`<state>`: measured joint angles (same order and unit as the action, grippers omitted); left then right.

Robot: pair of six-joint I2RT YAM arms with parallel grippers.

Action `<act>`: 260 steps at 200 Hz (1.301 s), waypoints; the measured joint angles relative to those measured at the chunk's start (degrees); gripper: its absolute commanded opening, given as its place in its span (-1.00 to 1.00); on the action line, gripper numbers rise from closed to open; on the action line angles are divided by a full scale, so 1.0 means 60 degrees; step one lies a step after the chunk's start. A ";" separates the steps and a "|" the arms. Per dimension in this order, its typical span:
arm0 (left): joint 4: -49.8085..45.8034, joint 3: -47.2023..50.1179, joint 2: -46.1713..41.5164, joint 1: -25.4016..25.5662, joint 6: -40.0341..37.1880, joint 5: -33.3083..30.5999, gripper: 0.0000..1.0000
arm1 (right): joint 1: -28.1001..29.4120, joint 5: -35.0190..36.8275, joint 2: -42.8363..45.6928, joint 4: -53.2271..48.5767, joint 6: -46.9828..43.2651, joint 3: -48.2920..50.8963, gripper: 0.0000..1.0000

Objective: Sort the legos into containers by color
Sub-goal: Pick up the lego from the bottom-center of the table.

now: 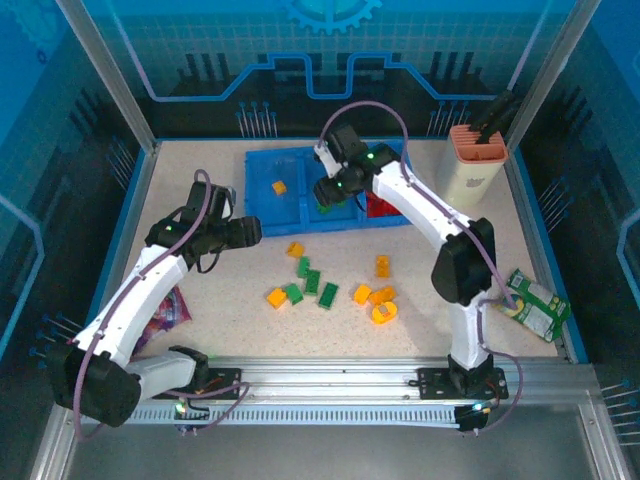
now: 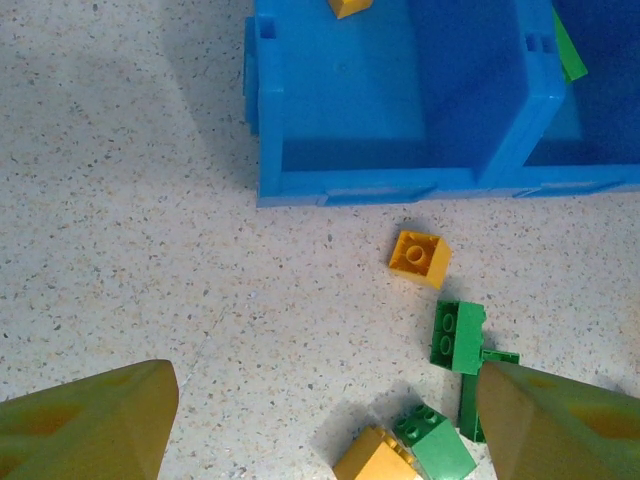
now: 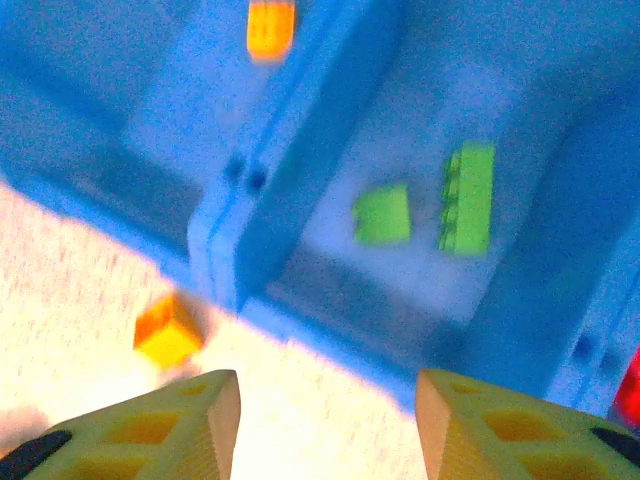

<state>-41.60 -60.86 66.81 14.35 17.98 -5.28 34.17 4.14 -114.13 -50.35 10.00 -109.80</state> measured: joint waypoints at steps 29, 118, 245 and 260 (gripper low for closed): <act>0.0055 0.0000 0.0004 0.0000 -0.0007 0.0015 0.60 | 0.0743 0.0018 0.1585 0.0273 0.2331 0.3224 -0.01; 0.0189 0.0000 0.0036 -0.0011 -0.0007 0.0288 0.63 | 0.2116 -0.0801 0.2943 0.2845 0.7260 0.7100 0.19; 0.0200 0.0000 -0.0273 -0.0011 0.0007 0.0295 0.71 | 0.2594 -0.0619 0.1942 0.3191 0.7694 0.7136 0.15; 0.0200 0.0000 -0.0273 -0.0011 0.0007 0.0295 0.71 | 0.2634 -0.0525 0.1927 0.3187 0.7694 0.7140 0.14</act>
<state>-40.40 -60.86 65.17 14.28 18.02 -3.51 49.98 0.99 -102.56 -31.22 56.16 -66.96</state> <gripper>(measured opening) 0.854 0.573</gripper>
